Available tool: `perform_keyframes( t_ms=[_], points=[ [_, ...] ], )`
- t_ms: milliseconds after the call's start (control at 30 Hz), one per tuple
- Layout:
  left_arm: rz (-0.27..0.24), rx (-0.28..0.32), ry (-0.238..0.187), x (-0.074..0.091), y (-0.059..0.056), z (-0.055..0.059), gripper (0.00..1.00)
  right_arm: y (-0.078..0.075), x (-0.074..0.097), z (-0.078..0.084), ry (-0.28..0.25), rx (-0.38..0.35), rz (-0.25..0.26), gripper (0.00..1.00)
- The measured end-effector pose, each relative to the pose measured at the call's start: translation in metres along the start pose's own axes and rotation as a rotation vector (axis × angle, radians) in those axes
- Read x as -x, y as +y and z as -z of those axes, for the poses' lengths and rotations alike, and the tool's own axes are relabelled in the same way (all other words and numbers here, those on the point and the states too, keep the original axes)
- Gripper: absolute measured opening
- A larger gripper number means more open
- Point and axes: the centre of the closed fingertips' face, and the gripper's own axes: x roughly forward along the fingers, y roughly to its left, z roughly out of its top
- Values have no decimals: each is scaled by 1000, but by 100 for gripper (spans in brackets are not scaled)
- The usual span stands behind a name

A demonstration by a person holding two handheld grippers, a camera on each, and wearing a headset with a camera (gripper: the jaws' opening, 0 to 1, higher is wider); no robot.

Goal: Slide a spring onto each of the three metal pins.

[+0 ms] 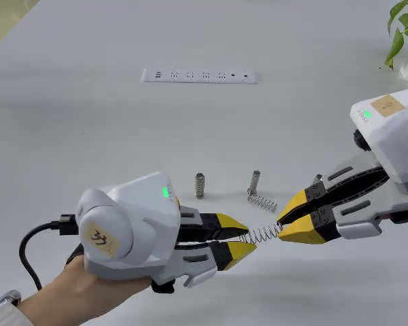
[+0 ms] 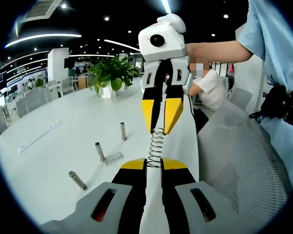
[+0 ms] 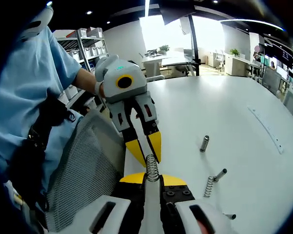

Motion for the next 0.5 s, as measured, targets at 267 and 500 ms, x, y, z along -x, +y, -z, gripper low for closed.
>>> perform_keyframes(
  t_ms=[267, 500],
  points=[
    [20, -13, 37, -6, -2, 3, 7, -1, 0, -9, 43, 61, 16, 7],
    [28, -5, 53, -9, -3, 5, 7, -1, -4, -18, 40, 99, 20, 7]
  ],
)
